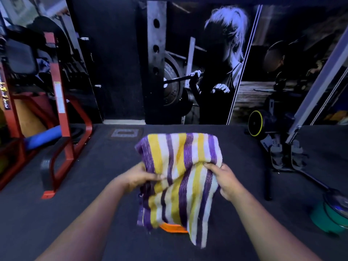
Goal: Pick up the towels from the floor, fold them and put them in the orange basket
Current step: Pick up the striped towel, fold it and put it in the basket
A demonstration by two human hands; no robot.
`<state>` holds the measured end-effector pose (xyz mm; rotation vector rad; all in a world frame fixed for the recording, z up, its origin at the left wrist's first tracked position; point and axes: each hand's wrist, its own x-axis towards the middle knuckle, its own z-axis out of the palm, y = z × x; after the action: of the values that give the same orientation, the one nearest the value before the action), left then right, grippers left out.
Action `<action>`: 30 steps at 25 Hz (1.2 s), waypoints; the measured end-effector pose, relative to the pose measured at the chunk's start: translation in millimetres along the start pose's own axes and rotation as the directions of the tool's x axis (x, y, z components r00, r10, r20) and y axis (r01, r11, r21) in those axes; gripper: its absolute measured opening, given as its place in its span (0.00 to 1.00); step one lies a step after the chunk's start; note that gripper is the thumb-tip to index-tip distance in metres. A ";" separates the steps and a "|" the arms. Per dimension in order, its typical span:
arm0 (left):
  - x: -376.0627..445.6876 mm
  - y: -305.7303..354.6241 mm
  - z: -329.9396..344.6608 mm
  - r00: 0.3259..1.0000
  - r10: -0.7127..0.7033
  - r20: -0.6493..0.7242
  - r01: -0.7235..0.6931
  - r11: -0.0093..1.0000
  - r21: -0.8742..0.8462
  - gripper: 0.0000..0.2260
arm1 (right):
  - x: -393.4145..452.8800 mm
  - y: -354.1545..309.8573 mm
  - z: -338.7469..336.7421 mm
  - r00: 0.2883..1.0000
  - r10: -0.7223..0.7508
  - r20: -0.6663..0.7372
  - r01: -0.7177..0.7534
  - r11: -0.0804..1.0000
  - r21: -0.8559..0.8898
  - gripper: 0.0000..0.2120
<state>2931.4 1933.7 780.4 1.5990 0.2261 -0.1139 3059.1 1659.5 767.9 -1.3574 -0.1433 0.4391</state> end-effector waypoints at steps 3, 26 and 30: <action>3.6 -5.9 1.4 0.984 -0.041 -0.171 0.006 0.979 -0.203 0.23 | 8.3 -2.2 -8.5 0.995 0.096 0.010 -0.093 0.984 -0.152 0.10; 11.5 -52.6 -33.9 0.982 0.035 -0.188 -0.032 0.999 0.017 0.36 | 14.4 14.3 -4.0 0.984 -0.127 0.121 0.176 0.673 -0.719 0.29; 16.2 -43.3 -43.0 0.977 0.073 -0.200 0.086 0.724 0.685 0.23 | 29.1 0.5 6.4 0.967 -0.190 0.170 0.240 0.456 -0.857 0.23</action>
<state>2935.0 1979.0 736.5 2.3742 0.3887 -0.0276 3083.3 1676.5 764.4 -2.3256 -0.6594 0.1526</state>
